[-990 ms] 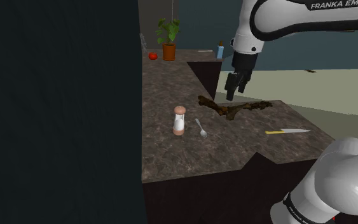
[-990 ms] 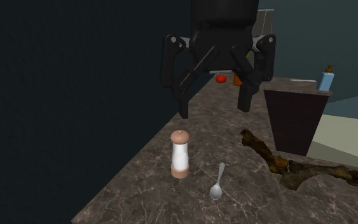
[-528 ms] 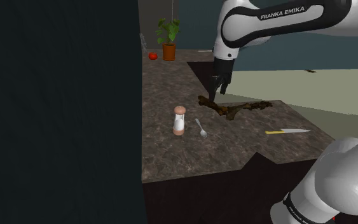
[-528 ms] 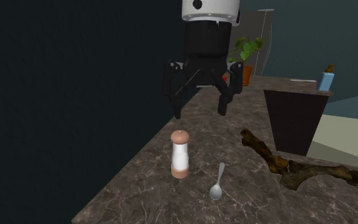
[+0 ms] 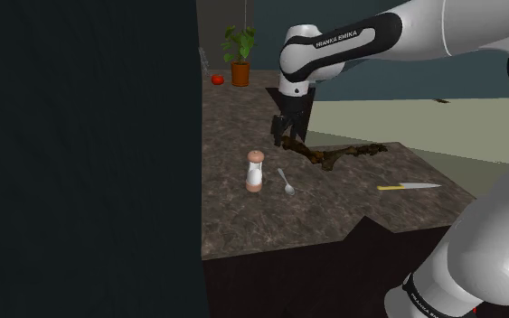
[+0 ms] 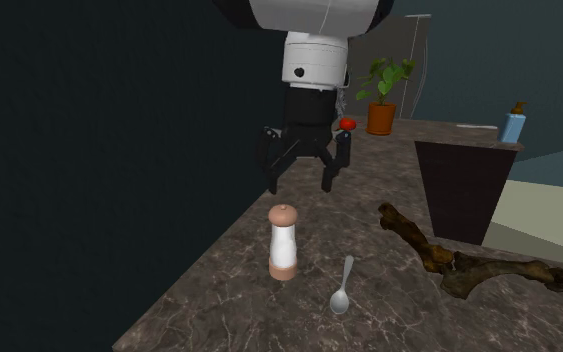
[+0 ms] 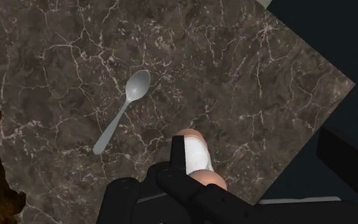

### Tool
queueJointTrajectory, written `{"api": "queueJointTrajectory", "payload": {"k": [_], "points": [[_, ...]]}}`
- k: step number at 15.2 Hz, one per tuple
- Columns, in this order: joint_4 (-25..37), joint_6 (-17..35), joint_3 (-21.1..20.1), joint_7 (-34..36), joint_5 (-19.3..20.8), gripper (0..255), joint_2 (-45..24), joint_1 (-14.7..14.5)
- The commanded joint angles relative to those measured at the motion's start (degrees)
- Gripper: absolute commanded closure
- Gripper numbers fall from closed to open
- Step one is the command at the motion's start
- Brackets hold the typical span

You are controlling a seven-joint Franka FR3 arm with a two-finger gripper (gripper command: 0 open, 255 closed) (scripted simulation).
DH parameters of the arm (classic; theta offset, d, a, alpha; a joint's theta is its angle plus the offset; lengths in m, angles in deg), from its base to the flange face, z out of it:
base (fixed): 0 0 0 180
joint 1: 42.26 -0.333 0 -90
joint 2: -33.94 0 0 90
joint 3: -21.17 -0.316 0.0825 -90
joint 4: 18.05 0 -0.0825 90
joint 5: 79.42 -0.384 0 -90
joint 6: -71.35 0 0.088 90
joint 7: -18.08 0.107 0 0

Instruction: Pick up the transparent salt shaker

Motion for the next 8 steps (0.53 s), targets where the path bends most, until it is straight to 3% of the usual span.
{"api": "queueJointTrajectory", "payload": {"k": [1, 8], "points": [[4.8, 0.2, 0.1, -1.0, -1.1, 0, -5.4, 0.1], [21.3, -0.9, -0.4, -3.7, -4.5, 0, -22.4, 1.1]]}}
